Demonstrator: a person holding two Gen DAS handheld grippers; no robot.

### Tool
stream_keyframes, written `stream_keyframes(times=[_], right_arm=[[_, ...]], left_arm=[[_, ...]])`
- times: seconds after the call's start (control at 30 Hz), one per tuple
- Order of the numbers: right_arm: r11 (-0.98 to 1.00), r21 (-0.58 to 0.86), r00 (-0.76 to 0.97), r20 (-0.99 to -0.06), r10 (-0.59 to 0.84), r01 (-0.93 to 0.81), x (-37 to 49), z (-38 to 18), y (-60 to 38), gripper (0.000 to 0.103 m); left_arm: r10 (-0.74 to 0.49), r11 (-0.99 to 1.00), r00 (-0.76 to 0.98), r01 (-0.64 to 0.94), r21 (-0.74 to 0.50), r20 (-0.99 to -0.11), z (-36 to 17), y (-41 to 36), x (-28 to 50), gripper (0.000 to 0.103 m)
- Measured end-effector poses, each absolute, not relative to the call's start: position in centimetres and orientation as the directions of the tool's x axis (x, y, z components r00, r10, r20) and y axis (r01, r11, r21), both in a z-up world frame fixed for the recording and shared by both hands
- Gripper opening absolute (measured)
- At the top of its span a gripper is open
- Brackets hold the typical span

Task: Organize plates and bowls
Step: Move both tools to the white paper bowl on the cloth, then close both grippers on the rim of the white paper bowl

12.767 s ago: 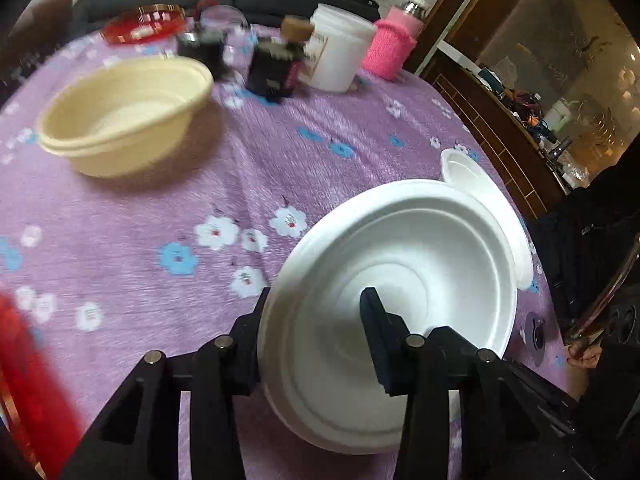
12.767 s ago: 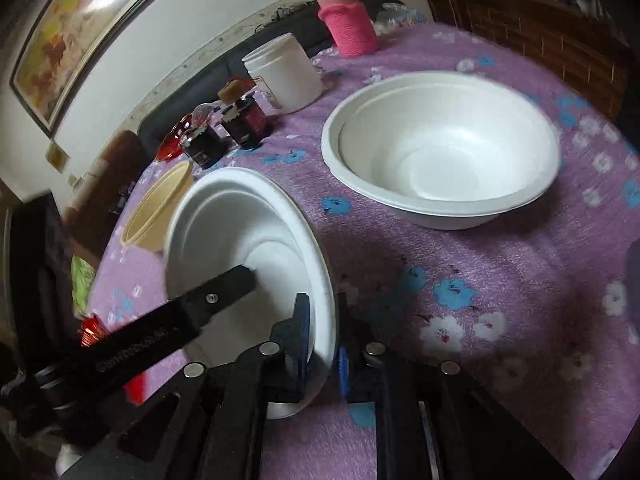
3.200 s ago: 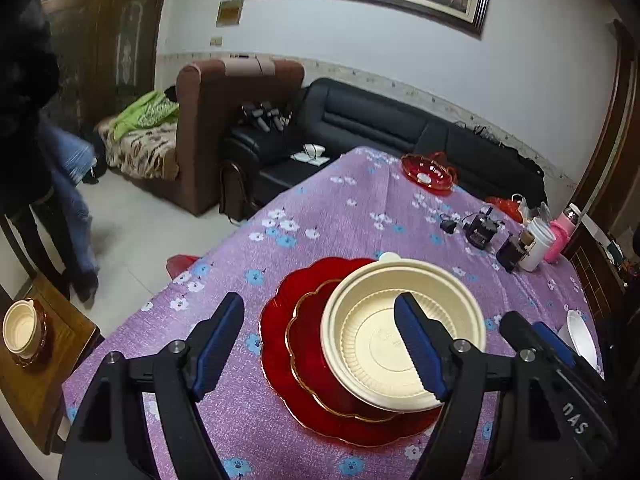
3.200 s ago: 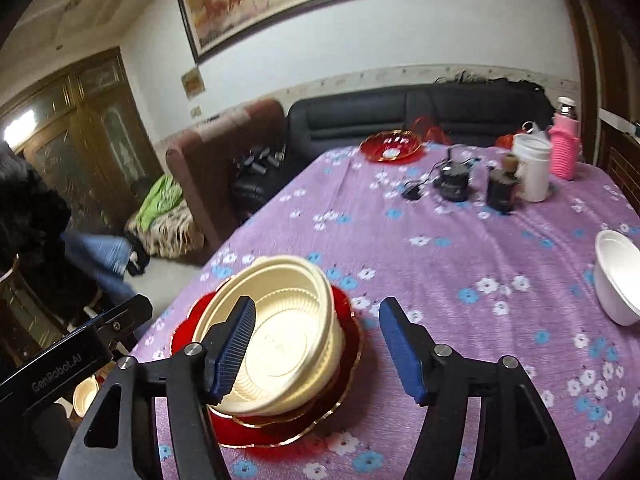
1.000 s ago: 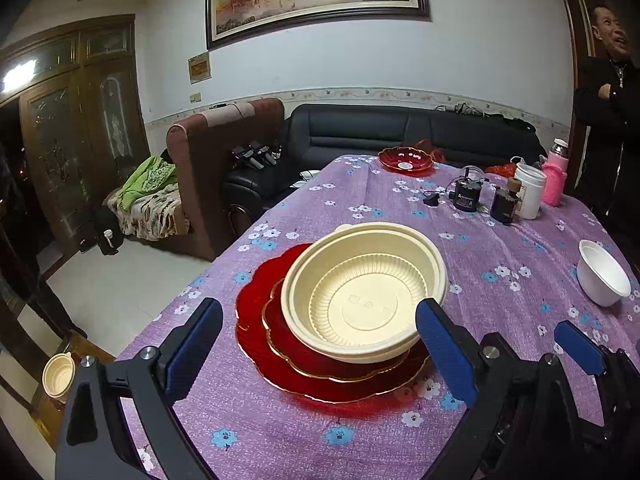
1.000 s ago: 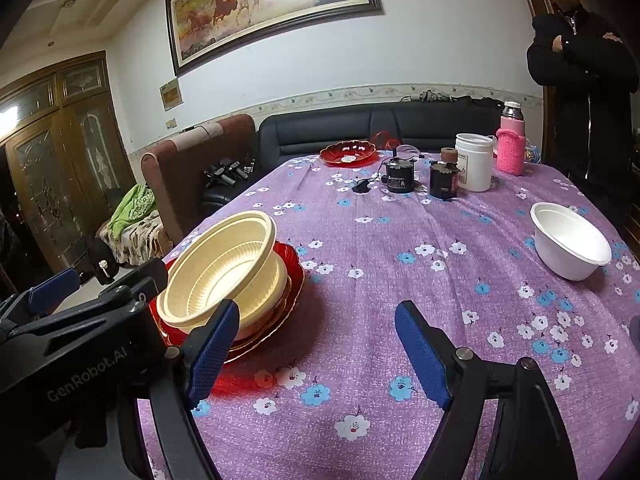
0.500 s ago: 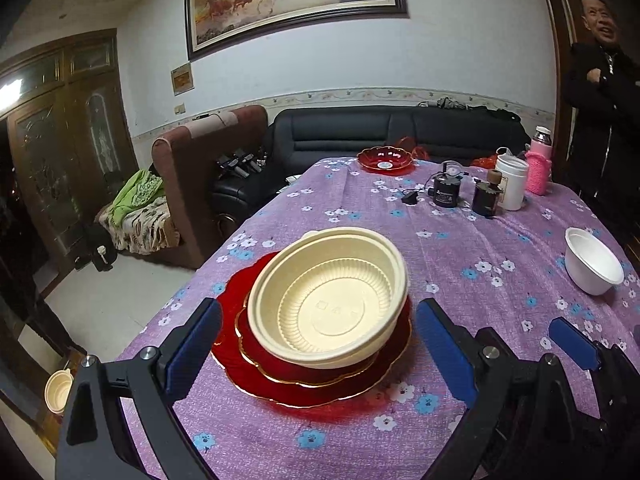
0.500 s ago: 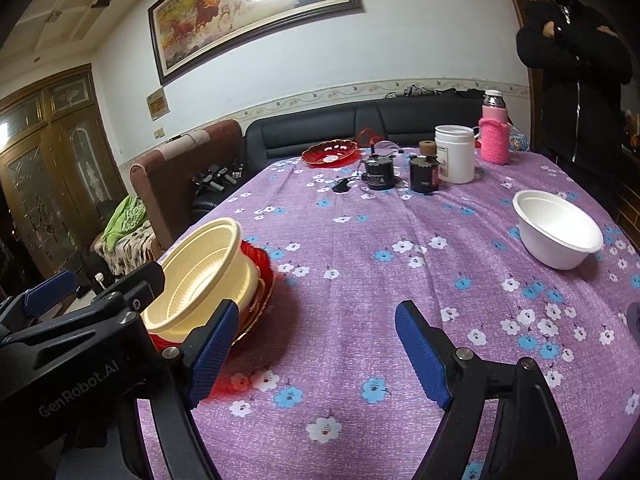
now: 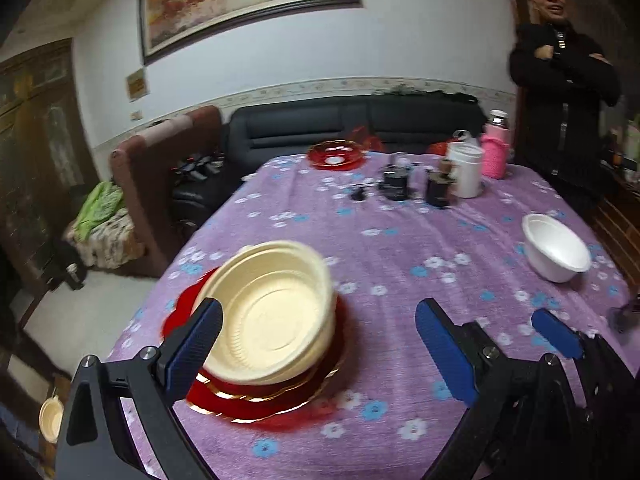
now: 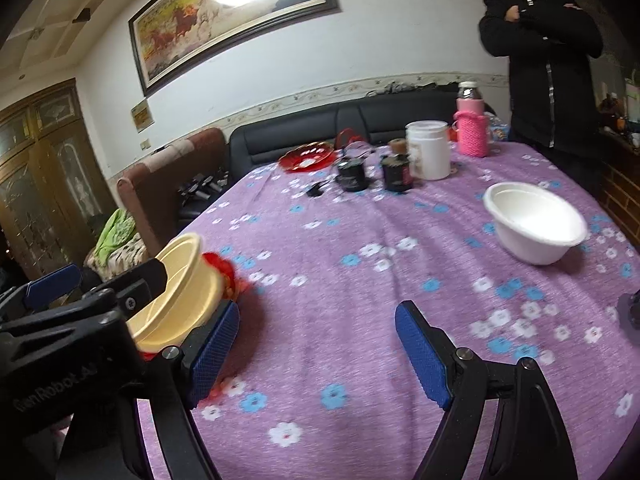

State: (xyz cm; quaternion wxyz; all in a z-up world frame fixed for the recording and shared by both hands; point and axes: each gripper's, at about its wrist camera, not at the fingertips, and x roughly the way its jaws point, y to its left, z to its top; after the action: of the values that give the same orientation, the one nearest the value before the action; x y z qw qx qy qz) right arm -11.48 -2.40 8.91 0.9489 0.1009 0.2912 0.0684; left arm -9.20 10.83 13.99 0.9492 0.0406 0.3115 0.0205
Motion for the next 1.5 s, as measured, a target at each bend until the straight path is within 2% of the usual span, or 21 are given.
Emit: stream_keyframes(times=[0.2,0.33,0.6,0.77,0.87,0.93,1.0,1.1,1.2,1.27,1.33,1.5], right_arm=[[0.989,0.144,0.844,-0.535,0.048,0.035,-9.8,11.1,-7.4,0.085],[0.981,0.114,0.849,-0.523,-0.076,0.157,-8.2,12.6,-12.5,0.085],[0.946,0.057,0.781,-0.58,-0.23,0.32,-3.0,11.8,-21.0,0.085],[0.919,0.002,0.733,-0.603,-0.314,0.395,-1.2,10.2,-24.2,0.083],[0.909,0.012,0.712,-0.626,-0.318,0.417,-0.3,9.0,-25.8,0.078],[0.902,0.011,0.686,-0.653,-0.32,0.431,0.2,8.0,-26.8,0.072],[0.896,0.009,0.673,-0.663,-0.327,0.445,0.5,7.4,-27.4,0.071],[0.887,0.018,0.661,-0.674,-0.33,0.462,0.7,6.8,-28.3,0.071],[0.886,0.03,0.644,-0.697,-0.314,0.464,1.0,6.0,-28.7,0.071],[0.888,0.034,0.631,-0.716,-0.298,0.459,1.3,5.2,-28.8,0.066],[0.894,0.036,0.617,-0.736,-0.279,0.447,1.7,4.5,-28.7,0.06],[0.896,0.042,0.607,-0.75,-0.264,0.442,1.8,3.9,-28.6,0.055]], left_arm=[[-0.079,0.993,0.779,0.114,0.017,-0.622,15.3,8.4,-7.8,0.097],[-0.106,0.99,0.774,0.139,0.003,-0.624,15.8,6.8,-6.1,0.097],[-0.262,0.963,0.7,0.233,-0.134,-0.665,16.7,2.6,0.9,0.097],[-0.327,0.943,0.632,0.262,-0.203,-0.702,14.5,-1.1,5.6,0.097],[-0.361,0.931,0.57,0.273,-0.244,-0.738,12.4,-3.3,7.7,0.097],[-0.378,0.923,0.531,0.281,-0.263,-0.759,10.8,-4.8,9.0,0.097],[-0.386,0.919,0.5,0.285,-0.274,-0.775,9.4,-6.0,10.2,0.096],[-0.408,0.909,0.466,0.287,-0.302,-0.785,7.7,-7.8,11.5,0.093],[-0.45,0.888,0.412,0.299,-0.349,-0.792,6.1,-9.5,12.7,0.083],[-0.461,0.88,0.374,0.308,-0.361,-0.805,5.1,-10.5,13.5,0.065],[-0.461,0.877,0.339,0.315,-0.363,-0.82,4.1,-11.4,14.1,0.053],[-0.451,0.879,0.324,0.326,-0.349,-0.832,3.0,-12.8,14.6,0.052]])
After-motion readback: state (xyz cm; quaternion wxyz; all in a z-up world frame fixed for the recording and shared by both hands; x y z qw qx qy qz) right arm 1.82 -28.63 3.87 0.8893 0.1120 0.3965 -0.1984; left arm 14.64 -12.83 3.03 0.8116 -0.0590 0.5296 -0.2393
